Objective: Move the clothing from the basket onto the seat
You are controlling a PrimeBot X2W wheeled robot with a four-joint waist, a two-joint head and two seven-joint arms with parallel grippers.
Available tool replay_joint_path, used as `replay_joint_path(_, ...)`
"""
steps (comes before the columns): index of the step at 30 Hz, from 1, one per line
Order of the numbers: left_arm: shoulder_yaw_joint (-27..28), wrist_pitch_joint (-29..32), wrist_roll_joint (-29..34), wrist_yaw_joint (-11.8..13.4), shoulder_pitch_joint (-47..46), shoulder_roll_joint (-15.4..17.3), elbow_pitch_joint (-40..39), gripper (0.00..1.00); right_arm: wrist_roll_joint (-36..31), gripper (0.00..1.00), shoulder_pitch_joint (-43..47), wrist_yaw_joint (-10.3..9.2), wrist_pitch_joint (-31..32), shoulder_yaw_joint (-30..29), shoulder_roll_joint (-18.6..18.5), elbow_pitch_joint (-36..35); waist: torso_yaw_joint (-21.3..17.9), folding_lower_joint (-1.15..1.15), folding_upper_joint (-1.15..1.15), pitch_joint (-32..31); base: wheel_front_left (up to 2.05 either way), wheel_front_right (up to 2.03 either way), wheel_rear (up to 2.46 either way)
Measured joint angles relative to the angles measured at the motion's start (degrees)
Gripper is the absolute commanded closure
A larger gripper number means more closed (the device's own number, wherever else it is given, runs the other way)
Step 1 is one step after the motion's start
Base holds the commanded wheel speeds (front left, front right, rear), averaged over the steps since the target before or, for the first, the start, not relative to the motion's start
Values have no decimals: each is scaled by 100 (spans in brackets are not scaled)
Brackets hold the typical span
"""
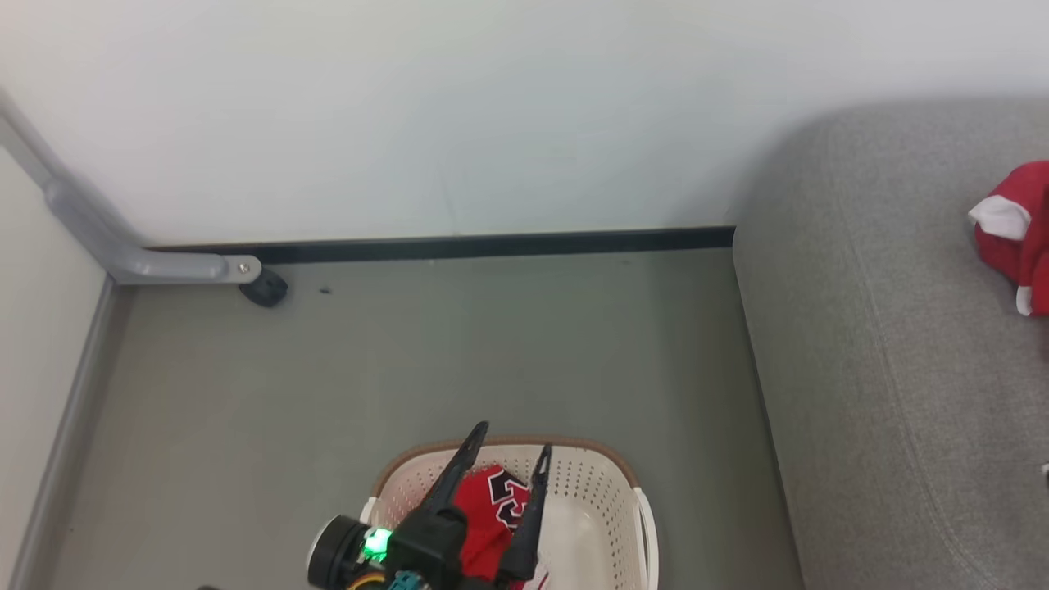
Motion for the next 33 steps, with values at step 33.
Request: replay_joint_path(33, 1369, -38, 571, 0, 1501, 4, -527, 0, -1173, 0, 2551, -813, 1, 148, 850, -2228, 214, 1, 1, -1242, 0, 0, 0)
